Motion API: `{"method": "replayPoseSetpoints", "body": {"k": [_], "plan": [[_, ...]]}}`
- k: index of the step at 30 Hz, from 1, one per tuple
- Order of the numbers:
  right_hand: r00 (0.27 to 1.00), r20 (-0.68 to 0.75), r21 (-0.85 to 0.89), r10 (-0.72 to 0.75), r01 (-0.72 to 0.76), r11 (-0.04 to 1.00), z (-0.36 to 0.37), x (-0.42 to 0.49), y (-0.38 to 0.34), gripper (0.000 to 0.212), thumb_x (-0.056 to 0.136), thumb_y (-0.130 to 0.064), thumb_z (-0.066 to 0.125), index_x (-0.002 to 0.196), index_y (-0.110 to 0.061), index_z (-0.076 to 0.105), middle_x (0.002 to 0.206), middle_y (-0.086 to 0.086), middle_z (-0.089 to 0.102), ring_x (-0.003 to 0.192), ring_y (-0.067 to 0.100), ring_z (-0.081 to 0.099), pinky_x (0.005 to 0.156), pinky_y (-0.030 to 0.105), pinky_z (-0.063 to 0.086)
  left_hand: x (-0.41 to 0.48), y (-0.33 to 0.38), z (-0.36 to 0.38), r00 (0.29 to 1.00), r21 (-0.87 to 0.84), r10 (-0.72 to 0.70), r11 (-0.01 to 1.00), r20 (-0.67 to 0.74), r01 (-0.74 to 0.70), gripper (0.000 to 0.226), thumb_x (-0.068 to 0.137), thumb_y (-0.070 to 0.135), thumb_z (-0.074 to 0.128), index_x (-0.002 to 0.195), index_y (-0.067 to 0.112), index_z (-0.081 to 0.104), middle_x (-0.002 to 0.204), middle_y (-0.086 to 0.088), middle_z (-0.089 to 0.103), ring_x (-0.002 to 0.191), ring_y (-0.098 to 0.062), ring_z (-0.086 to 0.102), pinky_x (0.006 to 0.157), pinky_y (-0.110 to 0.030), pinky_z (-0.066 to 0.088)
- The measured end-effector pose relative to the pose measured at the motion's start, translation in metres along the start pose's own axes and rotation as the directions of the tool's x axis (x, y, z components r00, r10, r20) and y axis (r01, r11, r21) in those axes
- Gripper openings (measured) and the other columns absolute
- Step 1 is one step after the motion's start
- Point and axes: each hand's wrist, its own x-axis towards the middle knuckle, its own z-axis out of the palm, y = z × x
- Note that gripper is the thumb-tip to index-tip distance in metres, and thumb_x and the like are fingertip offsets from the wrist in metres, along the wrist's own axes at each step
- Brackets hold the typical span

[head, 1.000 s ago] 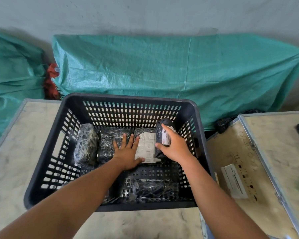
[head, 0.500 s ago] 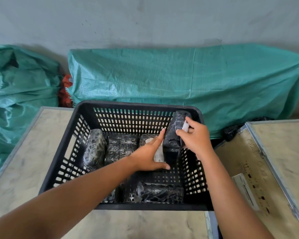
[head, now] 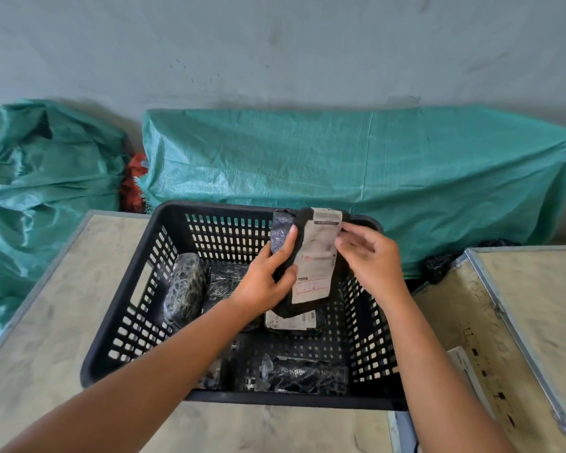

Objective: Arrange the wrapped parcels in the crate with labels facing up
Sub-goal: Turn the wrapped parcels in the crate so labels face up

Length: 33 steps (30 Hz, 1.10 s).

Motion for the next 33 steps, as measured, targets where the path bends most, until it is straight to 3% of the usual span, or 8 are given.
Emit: {"method": "replayPoseSetpoints", "body": {"k": [3,7,12,16,19,25,30,33], "plan": [[0.967,0.244,-0.139,0.069,-0.036,0.990,0.002,0.000,0.020,0.077,0.082,-0.035,0.085,0.149,-0.043,0.049,0.161,-0.002,0.037,0.151,0.015,0.029,0.121,0.040,0.028,0.009,-0.002,-0.010,0.989,-0.262,-0.135,0.954,0.067,0.148,0.062,0.105,0.016,0.048,0.143,0.062,0.031,0.134,0.011,0.059,0.118,-0.005,0.058,0.096,-0.019,0.050],[0.909,0.400,-0.052,0.114,-0.102,0.993,0.015,0.004,0.041,0.097,0.082,-0.022,0.086,0.159,-0.038,0.030,0.162,-0.011,0.035,0.149,0.007,0.029,0.112,0.022,0.033,0.020,-0.012,-0.014,0.951,-0.324,-0.255,0.897,0.173,0.300,0.051,0.107,0.012,0.042,0.143,0.048,0.037,0.140,0.030,0.049,0.132,0.011,0.042,0.108,-0.018,0.039],[0.905,0.382,-0.135,0.185,-0.144,0.980,0.029,0.010,0.061,0.104,0.079,-0.021,0.089,0.161,-0.032,0.026,0.162,-0.010,0.034,0.148,0.008,0.028,0.113,0.022,0.028,0.018,-0.027,-0.005,0.879,-0.286,-0.407,0.836,0.249,0.469,0.050,0.108,0.021,0.039,0.143,0.056,0.031,0.120,0.030,0.065,0.109,-0.002,0.066,0.086,-0.022,0.056],[0.898,0.344,-0.273,0.274,-0.184,0.944,0.051,0.001,0.086,0.108,0.078,-0.022,0.090,0.162,-0.031,0.024,0.162,0.000,0.037,0.147,0.018,0.033,0.112,0.027,0.031,-0.004,-0.052,0.010,0.851,-0.152,-0.426,0.861,0.306,0.485,0.054,0.109,0.028,0.038,0.155,0.045,0.017,0.145,0.021,0.049,0.110,0.004,0.063,0.087,-0.019,0.055],[0.853,0.386,-0.391,0.351,-0.193,0.900,0.064,-0.003,0.104,0.110,0.078,-0.025,0.089,0.162,-0.033,0.018,0.162,0.006,0.035,0.146,0.025,0.036,0.115,0.029,0.029,-0.016,-0.071,0.010,0.780,0.067,-0.483,0.863,0.399,0.501,0.070,0.106,0.034,0.046,0.160,0.037,0.002,0.156,0.016,0.030,0.118,-0.009,0.058,0.097,-0.036,0.054],[0.796,0.438,-0.427,0.418,-0.225,0.876,0.067,0.000,0.119,0.113,0.080,-0.023,0.088,0.161,-0.042,0.011,0.165,0.008,0.030,0.149,0.026,0.032,0.121,0.042,0.031,-0.019,-0.085,0.020,0.718,0.326,-0.550,0.834,0.426,0.446,0.089,0.104,0.036,0.049,0.152,0.044,-0.025,0.139,-0.005,0.053,0.080,-0.008,0.063,0.054,-0.014,0.044],[0.799,0.422,-0.477,0.428,-0.205,0.854,0.067,0.001,0.122,0.105,0.086,-0.034,0.082,0.160,-0.049,0.009,0.164,0.002,0.034,0.146,0.026,0.038,0.116,0.035,0.034,-0.017,-0.086,0.034,0.723,0.432,-0.602,0.782,0.339,0.449,0.082,0.106,0.036,0.040,0.148,0.050,-0.028,0.166,-0.018,0.008,0.127,-0.031,0.053,0.074,-0.025,0.051],[0.814,0.397,-0.497,0.424,-0.198,0.845,0.067,0.000,0.121,0.104,0.086,-0.034,0.081,0.161,-0.045,0.009,0.164,0.002,0.035,0.146,0.026,0.038,0.116,0.035,0.035,-0.017,-0.088,0.034,0.745,0.410,-0.586,0.794,0.318,0.449,0.084,0.105,0.034,0.045,0.152,0.048,-0.023,0.167,-0.015,0.006,0.124,-0.030,0.054,0.074,-0.023,0.047]]}}
